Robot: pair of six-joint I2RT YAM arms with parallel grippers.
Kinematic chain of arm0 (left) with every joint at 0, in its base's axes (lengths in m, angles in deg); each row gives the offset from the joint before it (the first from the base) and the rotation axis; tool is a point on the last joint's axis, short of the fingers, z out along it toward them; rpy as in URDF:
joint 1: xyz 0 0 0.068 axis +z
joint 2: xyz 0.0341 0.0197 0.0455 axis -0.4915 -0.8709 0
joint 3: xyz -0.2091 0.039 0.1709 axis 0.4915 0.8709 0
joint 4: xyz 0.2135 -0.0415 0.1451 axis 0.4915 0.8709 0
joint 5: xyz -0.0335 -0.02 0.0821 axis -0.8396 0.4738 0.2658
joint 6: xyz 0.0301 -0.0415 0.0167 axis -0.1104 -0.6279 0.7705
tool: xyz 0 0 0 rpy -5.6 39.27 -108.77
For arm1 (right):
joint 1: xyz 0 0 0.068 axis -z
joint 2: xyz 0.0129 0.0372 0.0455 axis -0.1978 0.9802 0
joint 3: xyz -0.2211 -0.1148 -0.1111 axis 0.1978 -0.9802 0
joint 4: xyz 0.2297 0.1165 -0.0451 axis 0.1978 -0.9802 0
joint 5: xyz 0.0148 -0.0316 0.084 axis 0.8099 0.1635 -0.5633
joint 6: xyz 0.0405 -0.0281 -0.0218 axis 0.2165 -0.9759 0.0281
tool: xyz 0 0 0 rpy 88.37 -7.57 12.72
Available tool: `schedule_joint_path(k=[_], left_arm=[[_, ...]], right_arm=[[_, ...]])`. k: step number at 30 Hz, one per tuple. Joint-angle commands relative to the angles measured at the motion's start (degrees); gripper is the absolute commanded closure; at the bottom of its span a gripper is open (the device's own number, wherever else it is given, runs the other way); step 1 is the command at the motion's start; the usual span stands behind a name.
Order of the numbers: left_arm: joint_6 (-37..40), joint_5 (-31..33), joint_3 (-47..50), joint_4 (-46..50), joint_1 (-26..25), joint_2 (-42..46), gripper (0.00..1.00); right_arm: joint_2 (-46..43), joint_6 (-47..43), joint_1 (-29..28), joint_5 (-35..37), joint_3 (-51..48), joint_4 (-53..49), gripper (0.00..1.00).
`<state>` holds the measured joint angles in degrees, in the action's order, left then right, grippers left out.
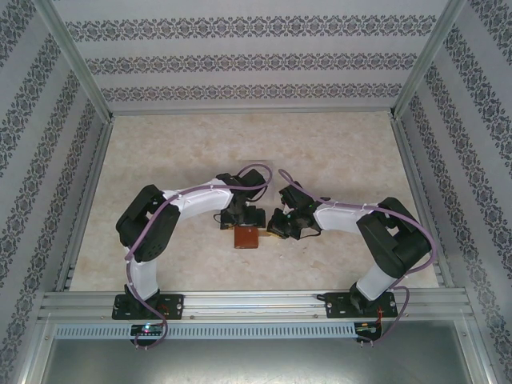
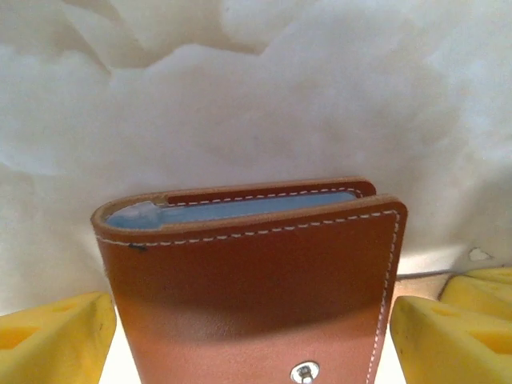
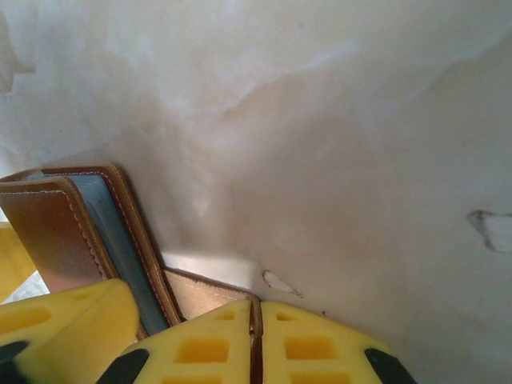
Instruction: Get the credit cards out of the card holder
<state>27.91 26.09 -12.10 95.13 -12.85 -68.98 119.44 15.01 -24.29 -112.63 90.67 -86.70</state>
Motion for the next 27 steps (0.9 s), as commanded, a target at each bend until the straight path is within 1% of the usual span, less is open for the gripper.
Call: schedule_joint_path(k=[1,7,15,23,27], left_arm=[[-1.1,0.4,-1.4,3.0,-1.0,-1.1,0.11],[-0.7,1.4,-2.0,4.3,-1.0,-1.7,0.14],[-0.3,4.1,-2.3,6.7,-0.9,2.1,0.15],[-0.1,5.2,-2.1,7.8,-1.0,5.0,0.17],[0.0,5.8,-1.8,8.3,-0.9,6.2,0.20]], right_arm=[[6.1,0.3,-1.9,-0.9,-2.7,6.3,0.90],[6.1,0.6,-1.7,-0.8,-3.0,6.4,0.90],[5.7,0.7,-1.6,-0.4,-3.2,6.0,0.90],[5.3,0.6,-1.6,-0.2,-3.2,5.6,0.89],[5.0,0.6,-1.6,0.1,-3.2,5.3,0.90]])
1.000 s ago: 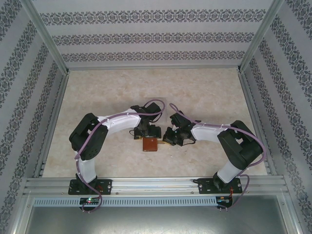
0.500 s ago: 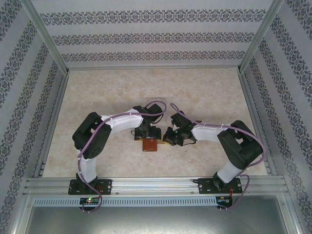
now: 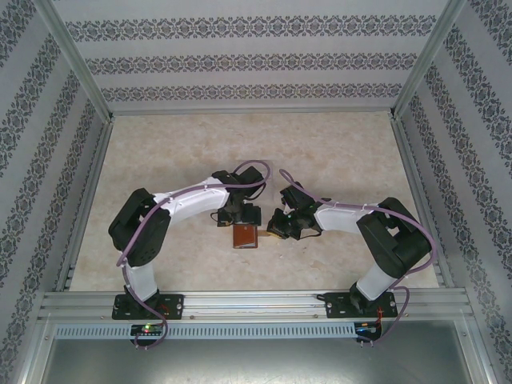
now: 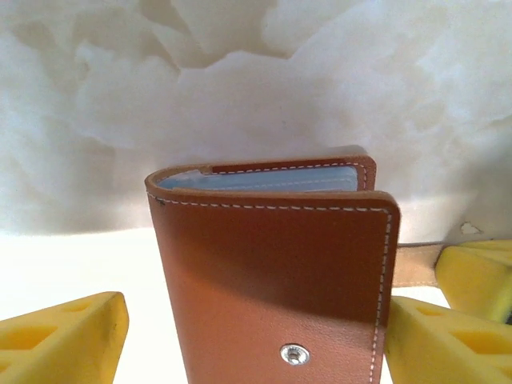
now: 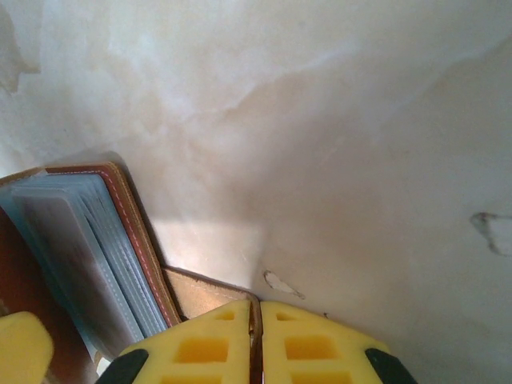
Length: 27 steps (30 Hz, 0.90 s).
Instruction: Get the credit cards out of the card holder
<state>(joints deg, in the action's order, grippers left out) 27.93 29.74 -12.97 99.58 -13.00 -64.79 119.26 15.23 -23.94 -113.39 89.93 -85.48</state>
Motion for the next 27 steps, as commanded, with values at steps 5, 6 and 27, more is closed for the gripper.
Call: schedule_joint_path(k=[5,6,27], left_arm=[[-0.3,4.2,0.2,4.0,-0.6,4.9,0.30],[-0.3,4.5,0.5,4.1,-0.6,5.4,0.32],[1.8,-1.9,0.9,1.1,0.0,3.4,0.20]], right_arm=[[5.2,0.4,-2.0,1.0,-2.2,3.7,0.89],[5.3,0.4,-1.9,1.0,-2.1,3.7,0.89],[5.4,0.0,-2.0,1.5,-0.5,1.5,0.90]])
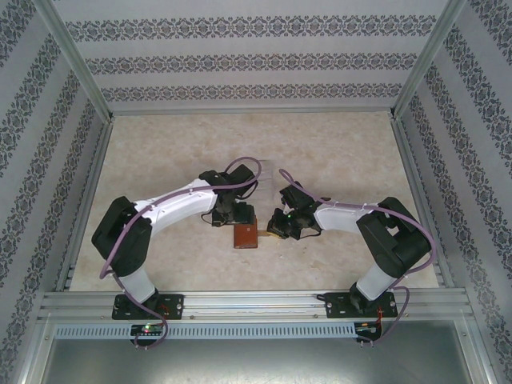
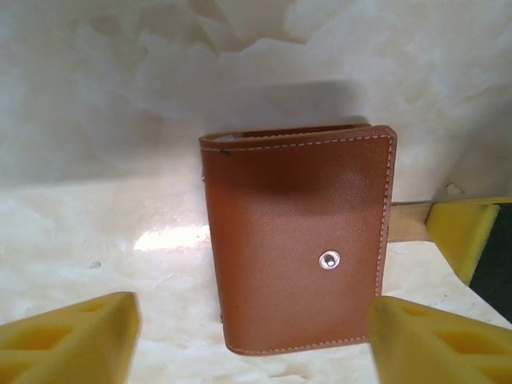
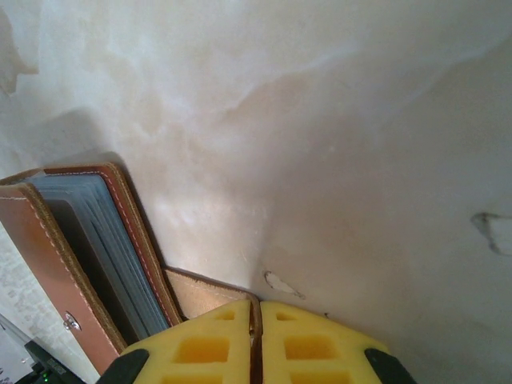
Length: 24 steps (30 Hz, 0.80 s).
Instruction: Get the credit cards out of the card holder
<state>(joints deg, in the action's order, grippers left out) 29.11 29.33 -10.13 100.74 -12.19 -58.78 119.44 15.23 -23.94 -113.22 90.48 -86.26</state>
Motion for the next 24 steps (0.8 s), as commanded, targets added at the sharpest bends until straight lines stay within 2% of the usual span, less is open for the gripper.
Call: schedule_joint_path(k=[1,8,18,24], left_arm=[[0.5,-1.5,-2.3,-0.1,-1.0,-3.4,0.18],[0.3,-0.2,-4.8,0.0,-2.2,-8.0,0.15],[0.1,-1.7,-5.4,-2.3,-2.7,-11.0,0.11],[0.1,-1.3,-5.4,-2.2,-2.7,-11.5,0.12]], right_arm=[[5.0,0.0,-2.0,1.3,-1.0,2.3,0.90],[5.0,-0.1,-2.0,1.6,-1.0,1.9,0.90],[5.3,-0.2,-2.0,1.5,-0.6,1.7,0.89],[5.3,-0.3,-2.0,1.5,-0.8,1.8,0.90]])
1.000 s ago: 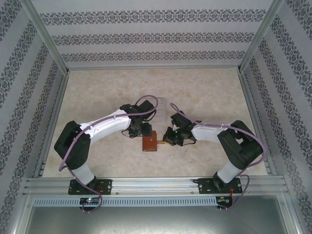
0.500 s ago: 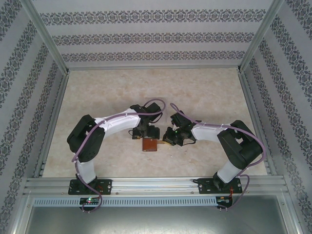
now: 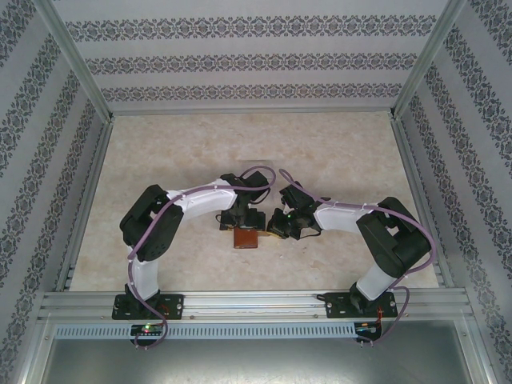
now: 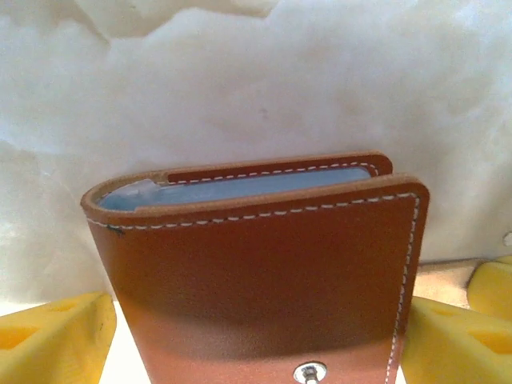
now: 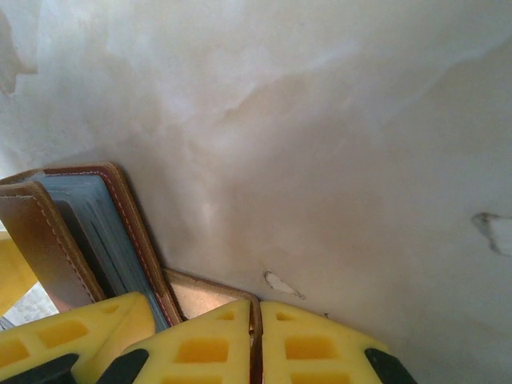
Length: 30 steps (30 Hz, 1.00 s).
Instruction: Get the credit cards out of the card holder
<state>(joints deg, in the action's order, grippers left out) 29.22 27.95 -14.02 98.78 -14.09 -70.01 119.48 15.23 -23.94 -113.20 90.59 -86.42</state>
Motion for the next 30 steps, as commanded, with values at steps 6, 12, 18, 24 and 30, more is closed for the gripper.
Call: schedule_joint_path(k=[6,12,18,24,30], left_arm=[[0.3,2.9,-1.7,1.9,-0.8,2.1,0.16],[0.7,5.0,-1.6,4.3,-0.7,5.5,0.23],[0.7,5.6,-0.2,5.2,-0.5,7.3,0.35],[1.1,6.5,1.2,6.2,-0.3,10.0,0.51],[1.3,5.6,4.2,5.8,0.7,12.7,0.63]], right_arm=[[4.9,-0.3,-2.0,1.9,-1.1,1.6,0.89],[5.1,-0.3,-2.0,1.9,-1.1,1.7,0.90],[5.3,-0.2,-1.9,1.9,-0.8,1.7,0.90],[5.1,-0.5,-1.9,2.1,-0.8,1.4,0.89],[5.1,-0.5,-1.9,2.3,-0.8,1.1,0.90]])
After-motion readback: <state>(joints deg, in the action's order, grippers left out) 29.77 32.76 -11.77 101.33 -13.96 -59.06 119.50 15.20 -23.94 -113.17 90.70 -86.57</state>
